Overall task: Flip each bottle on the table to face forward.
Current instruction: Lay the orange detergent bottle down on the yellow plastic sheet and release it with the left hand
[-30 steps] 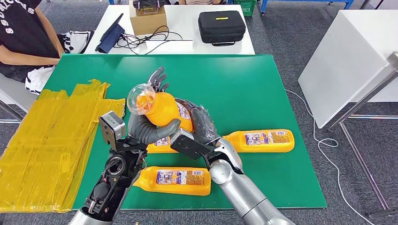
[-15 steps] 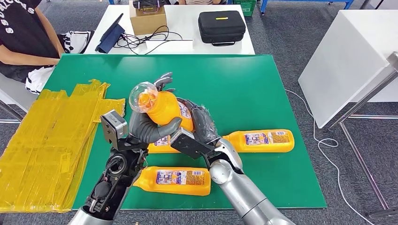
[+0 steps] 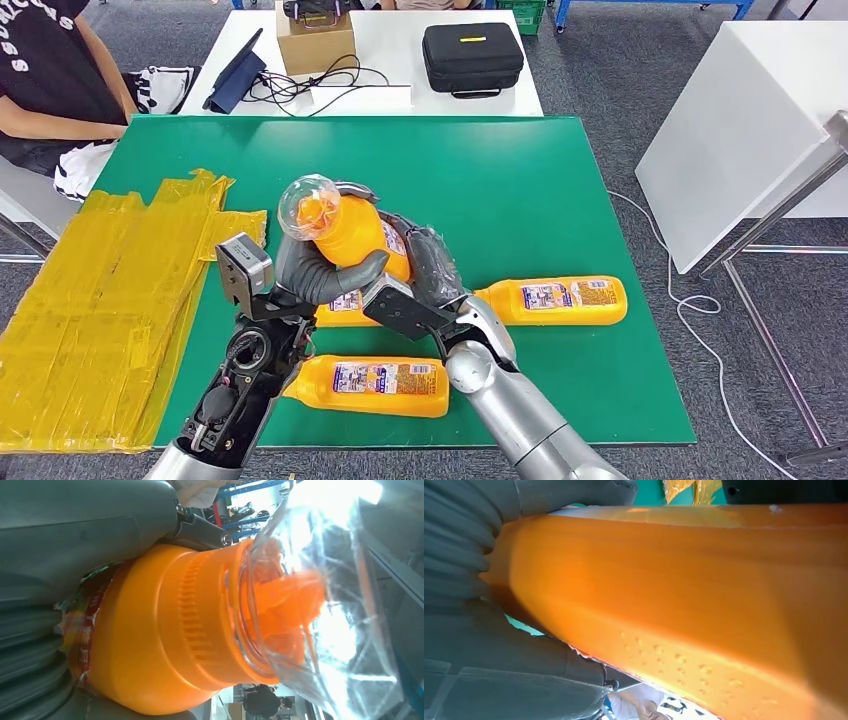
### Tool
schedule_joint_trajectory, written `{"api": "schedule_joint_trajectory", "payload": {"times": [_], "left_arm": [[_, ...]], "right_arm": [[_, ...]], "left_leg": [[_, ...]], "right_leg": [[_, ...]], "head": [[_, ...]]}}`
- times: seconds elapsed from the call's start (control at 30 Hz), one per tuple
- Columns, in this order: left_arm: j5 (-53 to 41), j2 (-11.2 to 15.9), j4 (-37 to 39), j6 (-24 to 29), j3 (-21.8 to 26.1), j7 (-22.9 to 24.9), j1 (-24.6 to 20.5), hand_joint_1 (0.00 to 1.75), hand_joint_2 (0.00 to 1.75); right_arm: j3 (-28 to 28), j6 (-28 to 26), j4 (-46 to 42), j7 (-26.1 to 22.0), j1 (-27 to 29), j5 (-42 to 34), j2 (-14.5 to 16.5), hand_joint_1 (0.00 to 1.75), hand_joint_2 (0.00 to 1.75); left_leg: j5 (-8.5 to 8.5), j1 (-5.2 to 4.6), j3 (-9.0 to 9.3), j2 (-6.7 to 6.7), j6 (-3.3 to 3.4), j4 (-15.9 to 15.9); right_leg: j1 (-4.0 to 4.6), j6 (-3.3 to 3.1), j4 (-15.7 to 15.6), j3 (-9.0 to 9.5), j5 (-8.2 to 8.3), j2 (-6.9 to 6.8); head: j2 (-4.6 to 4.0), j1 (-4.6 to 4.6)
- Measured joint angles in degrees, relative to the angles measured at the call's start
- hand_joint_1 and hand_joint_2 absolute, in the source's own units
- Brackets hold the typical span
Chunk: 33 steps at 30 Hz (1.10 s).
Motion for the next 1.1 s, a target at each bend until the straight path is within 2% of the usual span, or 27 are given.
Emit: {"api": "schedule_joint_trajectory", "payload": {"times": [0.2,0.23,0.33,0.37,0.6,0.83,1.1], "left_arm": [[0.1,0.0,0.0,0.1,0.0,-0.1,0.0,1.75,1.75],[0.1,0.0,0.0,0.2,0.0,-0.1,0.0,1.75,1.75],[0.2,0.0,0.0,0.3,0.0,-0.2,0.0,1.75,1.75],[0.3,0.0,0.0,0.4,0.1,-0.2,0.1,1.75,1.75],[-0.1,0.2,0.2,1.0,0.4,0.1,2.0,1.75,1.75],[-2.1,0.5,0.2,3.7,2.9,0.1,3.0,1.75,1.75],[-3.5,0.7,0.2,5.6,4.4,0.2,3.1,1.75,1.75]], "right_arm": [[0.0,0.9,-0.1,-0.4,0.0,-1.8,0.0,1.71,1.75],[-0.1,1.5,-0.2,-0.5,0.0,-2.5,0.0,1.41,1.75],[-0.3,4.2,-0.9,-0.5,0.1,-4.8,-0.1,0.14,1.75],[-0.3,5.2,-1.4,-0.6,0.1,-5.6,-0.2,0.0,1.75],[-0.4,10.0,-7.3,-0.9,0.9,-8.6,-1.3,0.0,1.75],[-0.6,10.3,-13.4,-0.7,2.7,-8.4,-3.0,0.0,1.75],[-0.7,10.2,-15.9,-0.6,3.2,-8.1,-4.2,0.0,1.75]], "left_leg": [[0.0,0.0,0.0,0.0,0.0,0.0],[0.0,0.0,0.0,0.0,0.0,0.0],[0.0,0.0,0.0,0.0,0.0,0.0],[0.0,0.0,0.0,0.0,0.0,0.0],[0.0,0.0,0.0,0.0,0.0,0.0],[0.0,0.0,0.0,0.01,0.0,0.0],[0.0,0.0,0.0,0.01,0.0,0.0]], "right_leg": [[0.0,0.0,0.0,0.0,0.0,0.0],[0.0,0.0,0.0,0.0,0.0,0.0],[0.0,0.0,0.0,0.0,0.0,0.0],[0.0,0.0,0.0,0.0,0.0,0.0],[0.0,0.0,0.0,-0.02,0.0,0.0],[0.0,0.0,0.0,-0.02,0.0,0.0],[0.0,0.0,0.0,-0.02,0.0,0.0]], "head": [[0.0,0.0],[0.0,-0.01],[0.0,-0.01],[0.0,-0.01],[0.0,-0.02],[0.0,-0.01],[0.0,-0.01]]}}
